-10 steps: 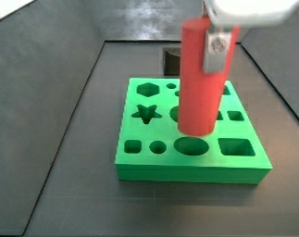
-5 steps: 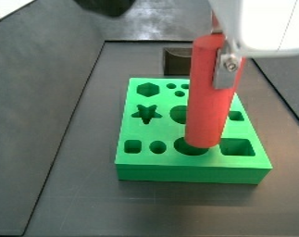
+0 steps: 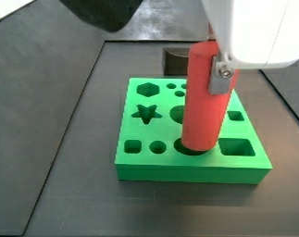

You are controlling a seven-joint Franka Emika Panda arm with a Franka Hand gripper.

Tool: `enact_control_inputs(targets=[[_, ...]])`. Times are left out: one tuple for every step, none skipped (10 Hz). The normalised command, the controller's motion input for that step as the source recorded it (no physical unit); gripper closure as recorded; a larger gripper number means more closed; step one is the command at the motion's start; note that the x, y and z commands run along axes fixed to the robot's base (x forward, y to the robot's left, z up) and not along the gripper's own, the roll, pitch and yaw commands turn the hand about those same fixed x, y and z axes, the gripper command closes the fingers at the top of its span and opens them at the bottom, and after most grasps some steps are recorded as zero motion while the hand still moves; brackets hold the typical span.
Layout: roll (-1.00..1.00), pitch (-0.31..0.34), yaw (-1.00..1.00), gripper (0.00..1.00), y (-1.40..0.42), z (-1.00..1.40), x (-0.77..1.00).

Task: Pick up the oval object. Move up. Place the oval object on the fixture. Regrasp the oval object. Move to above the board. Insert the oval object.
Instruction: Insert the oval object.

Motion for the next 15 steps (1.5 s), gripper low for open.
enact_control_inputs(targets=[[0.0,-0.026,0.0,1.0,0.0,0.0,0.0],[0.0,-0.071,0.0,1.0,-0.01,-0.18,0.0],[0.0,-0.079,0.0,1.0,0.0,-0.21,0.0],[0.0,-0.06,0.0,1.0,0.0,-0.13,0.0],[0.0,-0.053,0.0,1.0,0.0,-0.12,0.0],[0.01,-0.076,0.03,1.0,0.0,-0.27,0.0],[0.04,-0.087,0.1,1.0,0.0,-0.3,0.0],[0.0,-0.067,0.09,1.0,0.07,-0.23,-0.03],[0.0,-0.079,0.0,1.0,0.15,-0.21,-0.04],[0.03,-0.093,0.0,1.0,0.19,-0.2,-0.13],[0.02,-0.093,0.0,1.0,0.2,-0.16,-0.15],[0.01,-0.084,0.0,1.0,0.2,-0.13,-0.16],[0.0,-0.057,0.0,1.0,0.1,-0.03,-0.13],[0.22,-0.157,0.17,1.0,0.0,-0.69,0.0],[0.24,-0.167,0.62,1.0,0.01,-0.38,0.08]])
